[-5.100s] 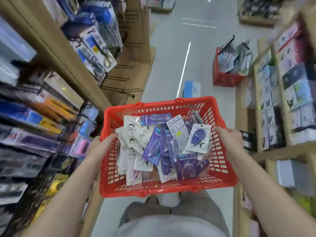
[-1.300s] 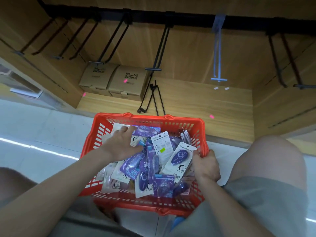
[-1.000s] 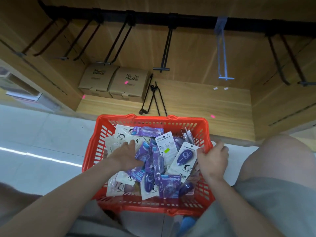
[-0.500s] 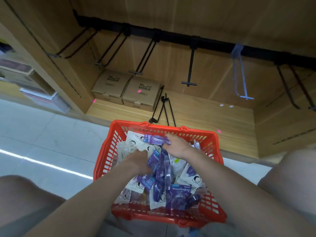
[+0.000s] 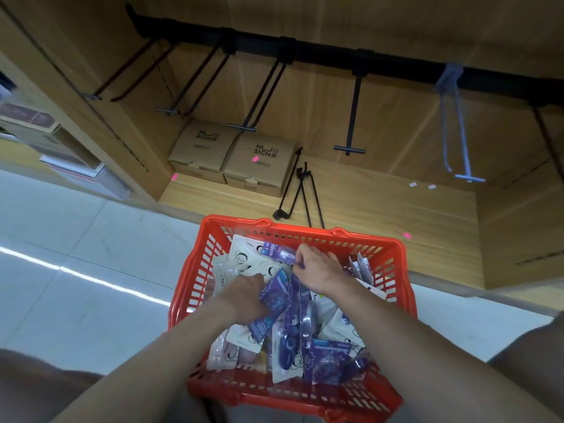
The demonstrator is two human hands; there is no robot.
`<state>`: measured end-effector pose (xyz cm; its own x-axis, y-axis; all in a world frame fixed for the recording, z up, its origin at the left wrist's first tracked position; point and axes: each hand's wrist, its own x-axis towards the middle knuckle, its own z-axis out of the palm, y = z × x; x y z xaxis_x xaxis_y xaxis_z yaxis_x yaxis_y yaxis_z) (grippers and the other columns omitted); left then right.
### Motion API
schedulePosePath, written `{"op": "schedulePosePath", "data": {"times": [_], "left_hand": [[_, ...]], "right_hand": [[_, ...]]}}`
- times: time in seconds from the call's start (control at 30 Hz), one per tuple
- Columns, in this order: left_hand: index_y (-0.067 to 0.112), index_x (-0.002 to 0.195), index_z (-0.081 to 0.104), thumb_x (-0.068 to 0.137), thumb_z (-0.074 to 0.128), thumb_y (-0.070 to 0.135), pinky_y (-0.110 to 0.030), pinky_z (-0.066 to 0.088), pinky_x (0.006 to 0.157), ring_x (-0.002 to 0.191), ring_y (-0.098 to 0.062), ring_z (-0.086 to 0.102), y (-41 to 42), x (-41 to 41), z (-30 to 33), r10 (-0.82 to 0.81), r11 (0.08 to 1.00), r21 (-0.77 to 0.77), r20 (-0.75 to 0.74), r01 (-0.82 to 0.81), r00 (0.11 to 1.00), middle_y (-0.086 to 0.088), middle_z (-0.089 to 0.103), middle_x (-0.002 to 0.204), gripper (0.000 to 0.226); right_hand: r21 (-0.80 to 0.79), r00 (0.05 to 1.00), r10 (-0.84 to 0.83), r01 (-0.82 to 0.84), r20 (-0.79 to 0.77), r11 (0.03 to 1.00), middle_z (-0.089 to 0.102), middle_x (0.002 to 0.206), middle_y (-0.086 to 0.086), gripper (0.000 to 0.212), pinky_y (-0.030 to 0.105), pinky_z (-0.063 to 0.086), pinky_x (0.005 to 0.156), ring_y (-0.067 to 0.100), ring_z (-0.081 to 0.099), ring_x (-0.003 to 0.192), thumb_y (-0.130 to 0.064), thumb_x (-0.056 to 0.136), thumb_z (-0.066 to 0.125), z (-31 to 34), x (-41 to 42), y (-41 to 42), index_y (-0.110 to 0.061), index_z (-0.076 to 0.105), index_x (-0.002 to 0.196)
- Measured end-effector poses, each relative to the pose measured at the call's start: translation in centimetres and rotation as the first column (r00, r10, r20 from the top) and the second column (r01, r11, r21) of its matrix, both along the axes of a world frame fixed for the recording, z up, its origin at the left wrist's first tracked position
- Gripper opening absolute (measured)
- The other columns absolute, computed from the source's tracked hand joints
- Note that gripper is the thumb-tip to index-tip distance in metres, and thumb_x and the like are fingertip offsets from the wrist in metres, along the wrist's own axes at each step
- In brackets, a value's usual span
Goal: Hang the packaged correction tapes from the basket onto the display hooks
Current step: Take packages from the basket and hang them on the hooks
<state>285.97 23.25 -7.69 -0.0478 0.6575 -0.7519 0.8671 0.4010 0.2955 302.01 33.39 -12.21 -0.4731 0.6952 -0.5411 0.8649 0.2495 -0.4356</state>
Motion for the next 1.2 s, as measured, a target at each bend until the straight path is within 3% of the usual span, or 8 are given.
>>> {"op": "schedulePosePath", "data": {"times": [0.27, 0.5, 0.67, 0.77, 0.87, 1.0, 1.13, 1.2], "left_hand": [[0.014, 0.106, 0.045, 0.096, 0.067, 0.024, -0.031, 0.047, 0.069, 0.098, -0.023, 0.061, 1.2, -4.0, 2.7, 0.213, 0.972, 0.094, 0.040, -0.216, 0.976, -0.005, 0.059, 0.104, 0.026], [0.019, 0.110, 0.054, 0.087, 0.075, 0.030, -0.028, 0.044, 0.062, 0.082, -0.014, 0.059, -0.2, -1.7, 1.2, 0.216, 0.976, -0.010, 0.168, -0.217, 0.962, -0.002, 0.062, 0.098, 0.033], [0.020, 0.081, 0.048, 0.087, 0.076, 0.025, -0.026, 0.035, 0.057, 0.068, -0.012, 0.047, -1.3, -0.1, -0.1, 0.119, 0.992, -0.054, 0.207, -0.110, 0.971, 0.002, 0.050, 0.080, 0.028], [0.009, 0.108, 0.057, 0.091, 0.073, 0.020, -0.029, 0.041, 0.065, 0.084, -0.020, 0.059, -1.8, 0.8, -0.6, 0.116, 0.993, -0.028, 0.261, -0.112, 0.958, -0.003, 0.056, 0.093, 0.026], [0.014, 0.115, 0.054, 0.094, 0.071, 0.024, -0.040, 0.048, 0.087, 0.105, -0.031, 0.060, -1.4, 1.4, -0.8, 0.115, 0.992, 0.027, 0.266, -0.127, 0.957, -0.009, 0.059, 0.112, 0.028], [0.022, 0.104, 0.054, 0.092, 0.078, 0.030, -0.030, 0.047, 0.081, 0.092, -0.017, 0.059, -0.9, 1.9, -1.5, 0.169, 0.984, 0.004, 0.325, -0.181, 0.930, 0.000, 0.059, 0.102, 0.028], [0.019, 0.096, 0.049, 0.091, 0.076, 0.023, -0.017, 0.040, 0.052, 0.067, -0.008, 0.048, -1.2, 3.2, -2.8, 0.160, 0.987, -0.031, 0.328, -0.159, 0.931, 0.004, 0.050, 0.086, 0.028], [0.020, 0.095, 0.051, 0.090, 0.077, 0.023, -0.021, 0.038, 0.054, 0.068, -0.008, 0.048, -1.4, 3.1, -3.4, 0.153, 0.987, 0.004, 0.290, -0.161, 0.945, 0.004, 0.052, 0.086, 0.027]], "right_hand": [[-0.001, 0.998, -0.011, 0.011, 0.066, 1.000, 0.051, 0.152, 0.001, 0.075, 0.046, 0.028, 0.123, 0.025, 0.049, 0.142, -0.036, 0.092, 0.076, 0.4, 0.3, 0.3, -0.019, 0.041, 0.156], [-0.015, 0.982, 0.092, -0.091, 0.164, 0.996, 0.050, 0.126, 0.000, 0.038, 0.041, 0.041, 0.106, 0.023, 0.050, 0.116, -0.035, 0.088, 0.077, 1.8, 1.0, -0.4, -0.028, 0.061, 0.122], [0.015, 0.987, 0.069, -0.071, 0.144, 0.997, 0.060, 0.107, -0.002, 0.020, 0.036, 0.040, 0.084, 0.023, 0.056, 0.099, -0.022, 0.090, 0.073, 2.3, 1.8, -1.0, -0.026, 0.054, 0.095], [-0.017, 0.994, -0.081, 0.082, 0.076, 0.996, 0.064, 0.098, 0.001, 0.025, 0.041, 0.052, 0.080, 0.022, 0.061, 0.086, -0.016, 0.090, 0.073, 2.2, 2.6, -1.0, -0.026, 0.050, 0.095], [-0.006, 0.995, -0.089, 0.090, 0.034, 0.996, 0.066, 0.121, 0.002, 0.035, 0.047, 0.053, 0.099, 0.022, 0.064, 0.105, -0.013, 0.090, 0.073, 1.8, 3.3, -1.4, -0.026, 0.055, 0.116], [0.023, 0.999, 0.048, -0.047, -0.007, 0.999, 0.042, 0.162, -0.008, 0.071, 0.047, 0.025, 0.124, 0.022, 0.044, 0.145, -0.001, 0.094, 0.058, 2.4, 2.3, -1.8, -0.035, 0.044, 0.155], [-0.124, 0.994, 0.049, -0.061, -0.098, 0.990, 0.039, 0.166, 0.000, 0.062, 0.025, 0.039, 0.088, -0.008, 0.042, 0.077, -0.008, 0.101, 0.051, 2.3, 0.5, 0.1, -0.033, 0.043, 0.157], [-0.167, 0.992, 0.122, -0.122, -0.010, 0.978, 0.039, 0.166, 0.001, 0.061, 0.034, 0.044, 0.100, 0.000, 0.053, 0.089, -0.020, 0.101, 0.057, 1.7, 0.0, 0.7, -0.036, 0.041, 0.158]]}}
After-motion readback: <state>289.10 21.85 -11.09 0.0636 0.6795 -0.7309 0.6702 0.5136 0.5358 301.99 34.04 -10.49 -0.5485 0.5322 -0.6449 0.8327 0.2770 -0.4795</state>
